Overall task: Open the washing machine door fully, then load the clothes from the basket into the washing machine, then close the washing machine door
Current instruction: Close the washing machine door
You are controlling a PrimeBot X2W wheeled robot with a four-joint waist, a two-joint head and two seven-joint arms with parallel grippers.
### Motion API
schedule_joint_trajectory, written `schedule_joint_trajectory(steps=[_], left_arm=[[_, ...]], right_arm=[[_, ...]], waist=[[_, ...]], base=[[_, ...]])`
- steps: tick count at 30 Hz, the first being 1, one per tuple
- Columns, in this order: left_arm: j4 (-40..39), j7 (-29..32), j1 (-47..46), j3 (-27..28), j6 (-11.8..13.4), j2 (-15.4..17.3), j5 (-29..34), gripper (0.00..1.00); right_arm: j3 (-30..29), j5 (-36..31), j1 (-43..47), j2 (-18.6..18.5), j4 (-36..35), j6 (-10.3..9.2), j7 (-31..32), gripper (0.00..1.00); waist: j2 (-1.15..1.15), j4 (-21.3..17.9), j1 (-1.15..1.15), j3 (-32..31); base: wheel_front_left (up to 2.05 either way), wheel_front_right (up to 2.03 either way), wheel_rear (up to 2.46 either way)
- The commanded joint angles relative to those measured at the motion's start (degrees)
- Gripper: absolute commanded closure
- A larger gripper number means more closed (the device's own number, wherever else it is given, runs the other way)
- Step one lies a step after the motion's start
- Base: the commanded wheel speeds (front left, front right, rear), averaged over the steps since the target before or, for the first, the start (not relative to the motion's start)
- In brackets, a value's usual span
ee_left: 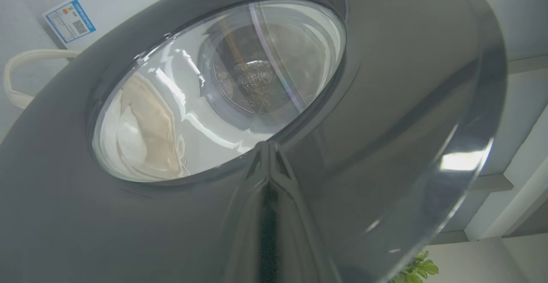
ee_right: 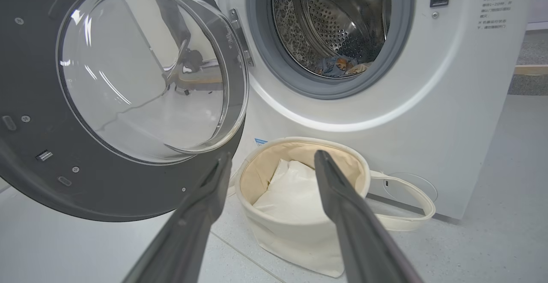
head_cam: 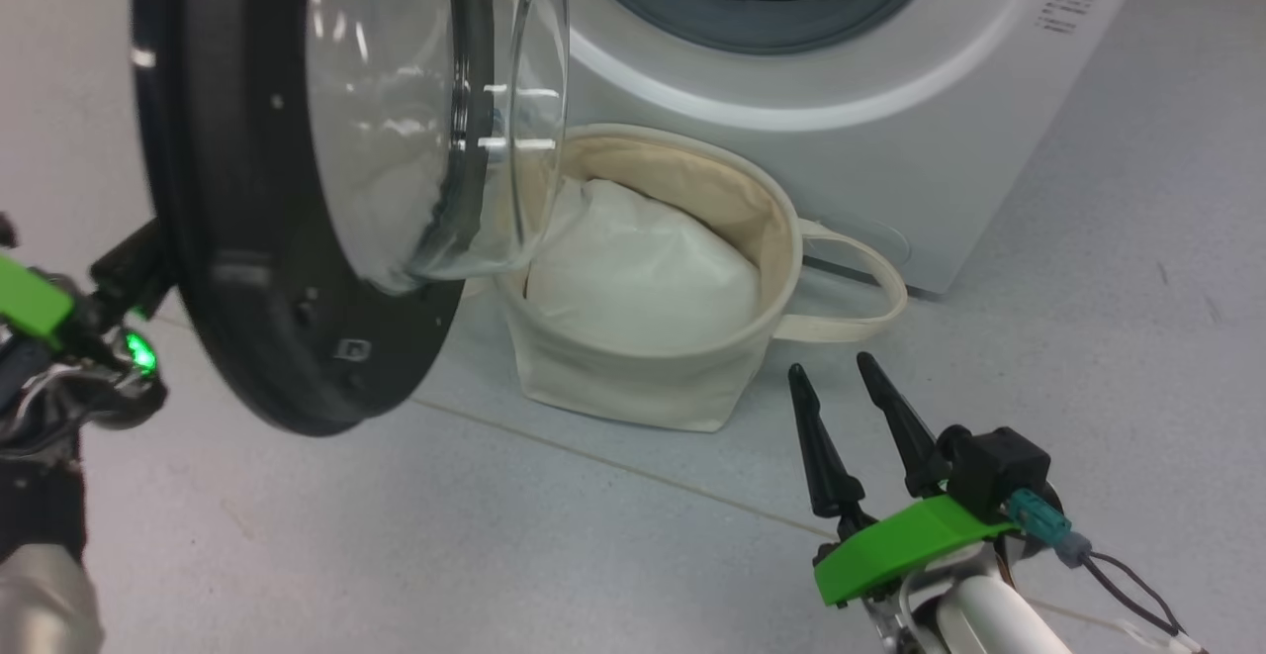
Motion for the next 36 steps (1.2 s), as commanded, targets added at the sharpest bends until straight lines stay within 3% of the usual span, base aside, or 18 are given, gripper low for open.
schedule_joint_trajectory(steps=[1,8,16,30,36], left_arm=[[-3.76,1.32,-0.96,0.36,0.00,1.27,-0.71,1.00],[-11.24,4.10,1.94,-2.81,0.93,-3.49,-1.41,1.00],[-15.32,3.01,3.38,-6.07,2.26,-7.95,0.29,1.00],[-6.64,-4.73,-3.80,-7.91,0.45,-10.40,4.75,1.00],[-3.00,-6.40,-7.70,-8.68,-0.18,-10.89,5.26,1.00]], right_arm=[[1.06,0.93,0.17,0.89,-2.11,0.01,-0.70,0.00],[0.02,2.73,0.91,0.91,-2.87,0.01,-0.70,0.00],[-0.70,2.93,0.53,0.91,-3.37,0.01,-0.70,0.00],[-3.73,3.97,-1.34,0.91,-4.77,0.01,-0.70,0.00],[-4.07,4.83,-2.53,0.92,-5.48,0.01,-0.70,0.00]], waist=[[0.00,-0.75,0.00,-0.51],[0.00,-3.85,0.00,-1.37],[0.00,-7.79,0.00,-0.51],[0.00,-19.53,0.00,5.13],[0.00,-22.76,0.00,7.67]], base=[[0.00,0.00,0.00],[0.00,0.00,0.00],[0.00,0.00,0.00],[0.00,0.00,0.00],[0.00,0.00,0.00]])
